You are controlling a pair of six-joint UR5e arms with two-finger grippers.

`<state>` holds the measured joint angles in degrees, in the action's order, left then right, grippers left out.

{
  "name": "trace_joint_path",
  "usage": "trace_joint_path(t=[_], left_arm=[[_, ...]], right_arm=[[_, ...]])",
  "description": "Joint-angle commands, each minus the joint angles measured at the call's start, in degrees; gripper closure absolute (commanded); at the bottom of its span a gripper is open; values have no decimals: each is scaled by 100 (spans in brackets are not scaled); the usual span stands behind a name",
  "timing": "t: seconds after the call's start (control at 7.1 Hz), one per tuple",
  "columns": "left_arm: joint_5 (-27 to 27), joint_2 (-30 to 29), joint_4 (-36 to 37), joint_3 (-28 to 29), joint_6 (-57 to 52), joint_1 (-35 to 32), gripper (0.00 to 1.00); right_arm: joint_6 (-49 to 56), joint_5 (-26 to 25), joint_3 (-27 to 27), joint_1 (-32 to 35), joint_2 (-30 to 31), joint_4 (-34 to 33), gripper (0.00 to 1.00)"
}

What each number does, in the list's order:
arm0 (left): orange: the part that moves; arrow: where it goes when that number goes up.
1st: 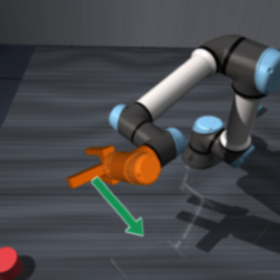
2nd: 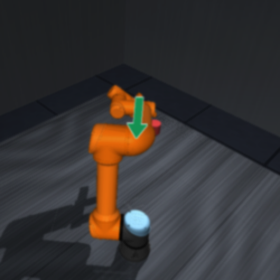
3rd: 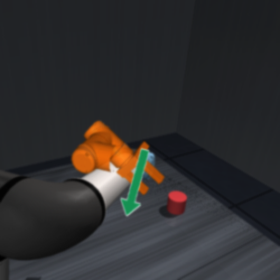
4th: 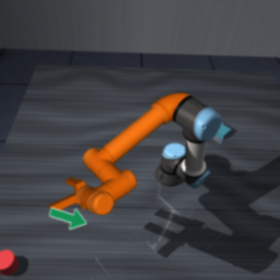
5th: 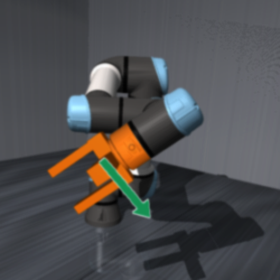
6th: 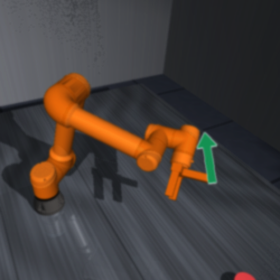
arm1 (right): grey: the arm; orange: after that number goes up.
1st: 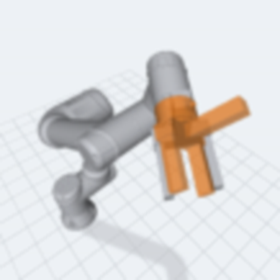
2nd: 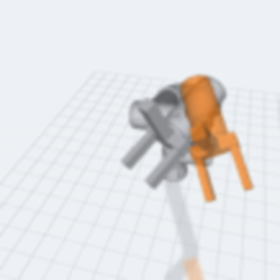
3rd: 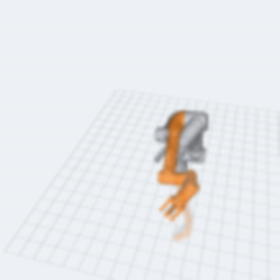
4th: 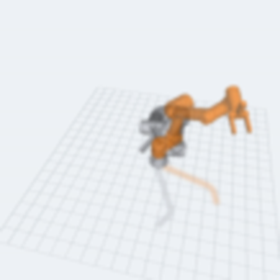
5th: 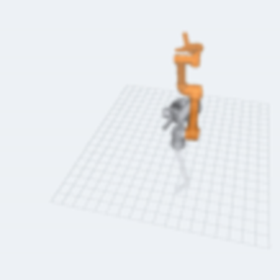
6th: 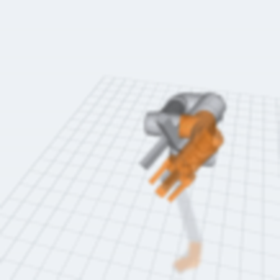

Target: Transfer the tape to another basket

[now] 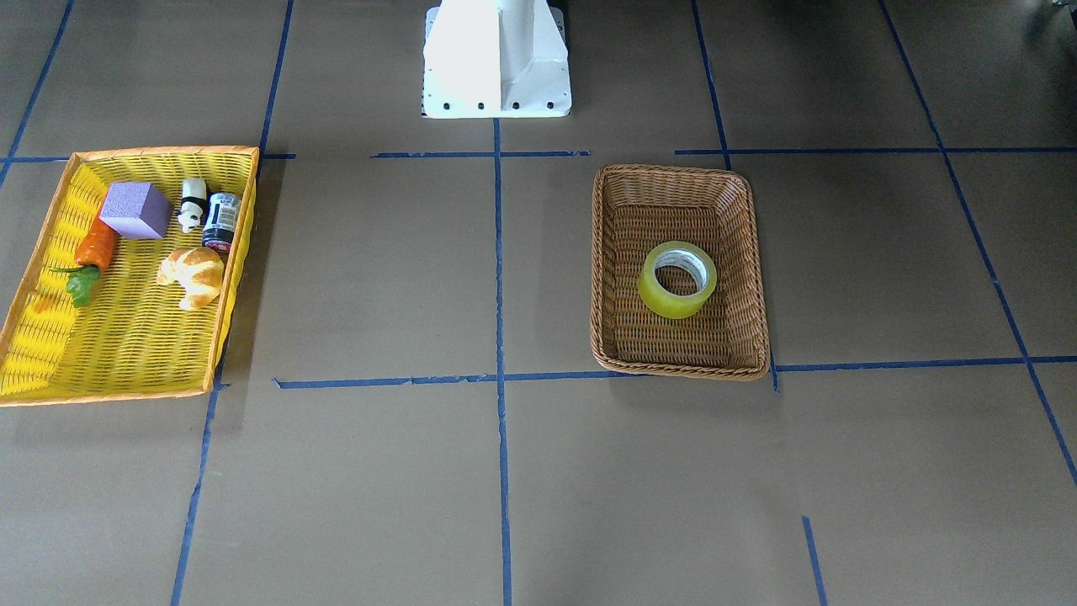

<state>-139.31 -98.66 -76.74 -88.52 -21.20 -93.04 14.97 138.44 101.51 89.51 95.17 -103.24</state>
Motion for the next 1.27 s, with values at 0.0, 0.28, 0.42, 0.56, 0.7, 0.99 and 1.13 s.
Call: trace_joint_path(t=[0.0,0.28,0.42,0.56,0.7,0.99,1.13], left_arm=[[9,618,107,-874,518,40,0],[1,568,220,-860,713,75,0],[9,567,213,-851,722,101,0],[18,628,239,-1112,723,93,0],[18,594,230,-1071,723,119,0],[18,629,239,-1114,723,154,0],[18,637,274,-1097,714,163,0]], right_arm=[[-3,16,9,-4,54,-3,0],[6,-1,10,-4,72,-3,0],[15,7,44,5,72,6,0],[15,16,36,5,80,-3,0],[50,25,62,5,89,-3,0],[94,-27,80,5,186,6,0],[85,-28,88,5,256,6,0]])
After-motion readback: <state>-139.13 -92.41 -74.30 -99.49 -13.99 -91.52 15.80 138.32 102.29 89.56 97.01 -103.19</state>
